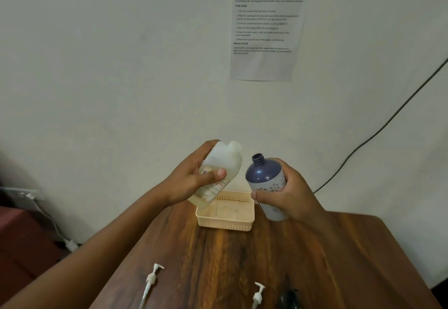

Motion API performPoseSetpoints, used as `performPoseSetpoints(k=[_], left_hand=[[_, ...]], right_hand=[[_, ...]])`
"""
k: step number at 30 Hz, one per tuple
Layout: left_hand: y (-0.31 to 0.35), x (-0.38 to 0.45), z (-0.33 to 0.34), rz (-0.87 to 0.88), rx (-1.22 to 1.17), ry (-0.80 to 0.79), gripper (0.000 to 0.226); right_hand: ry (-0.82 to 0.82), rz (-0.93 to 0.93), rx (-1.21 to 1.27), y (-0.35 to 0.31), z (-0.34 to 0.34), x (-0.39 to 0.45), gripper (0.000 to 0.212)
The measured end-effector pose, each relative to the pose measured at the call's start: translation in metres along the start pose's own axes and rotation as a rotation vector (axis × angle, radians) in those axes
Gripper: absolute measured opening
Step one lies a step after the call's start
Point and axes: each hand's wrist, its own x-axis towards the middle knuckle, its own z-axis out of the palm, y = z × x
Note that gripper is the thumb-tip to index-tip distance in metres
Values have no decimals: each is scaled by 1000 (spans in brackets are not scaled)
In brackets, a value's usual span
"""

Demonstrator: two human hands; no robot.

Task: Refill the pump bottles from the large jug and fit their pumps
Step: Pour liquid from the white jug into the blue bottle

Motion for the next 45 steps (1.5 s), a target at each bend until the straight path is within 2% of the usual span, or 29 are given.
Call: performPoseSetpoints(k=[6, 12, 28, 39, 45], left_hand=[[16, 9, -2, 53, 132, -68, 70], [24, 14, -7, 73, 159, -126, 70], [33, 20, -9, 117, 226, -136, 71], [52, 30, -17, 141, 342, -205, 69], [64, 39, -23, 167, 406, -261, 64]], right_hand=[[1, -23, -49, -7, -8, 0, 67], [10, -31, -66, -10, -11, -1, 67], [33, -28, -58, -11, -15, -5, 68], [78, -11, -48, -9, -11, -8, 67], [103, -7, -18, -6, -8, -10, 76]])
